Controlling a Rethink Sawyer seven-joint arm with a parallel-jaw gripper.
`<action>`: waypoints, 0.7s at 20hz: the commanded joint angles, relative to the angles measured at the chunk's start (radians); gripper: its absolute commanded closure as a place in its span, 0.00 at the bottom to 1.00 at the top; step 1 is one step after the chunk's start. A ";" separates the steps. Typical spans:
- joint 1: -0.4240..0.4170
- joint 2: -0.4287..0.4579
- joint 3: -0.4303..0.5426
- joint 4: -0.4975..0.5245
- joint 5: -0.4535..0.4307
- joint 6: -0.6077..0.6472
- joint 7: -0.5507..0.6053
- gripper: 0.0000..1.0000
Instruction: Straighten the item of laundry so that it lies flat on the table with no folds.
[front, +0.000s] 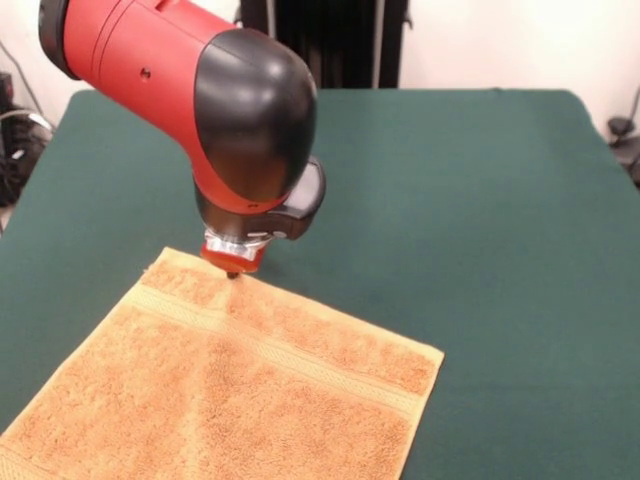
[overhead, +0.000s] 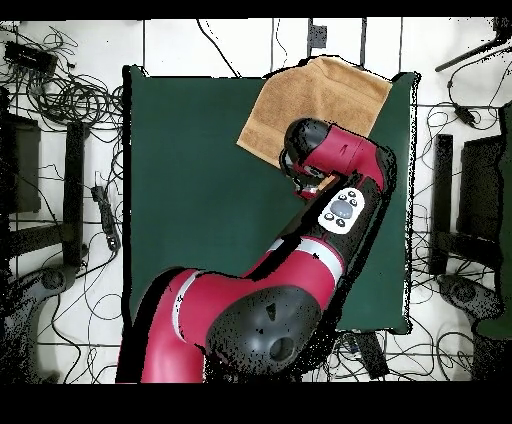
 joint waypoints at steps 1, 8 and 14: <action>0.023 0.120 0.045 0.115 -0.004 0.195 0.333 0.00; 0.022 0.116 0.037 0.129 -0.002 0.209 0.313 0.00; 0.022 0.124 0.007 0.116 -0.009 0.177 0.312 0.00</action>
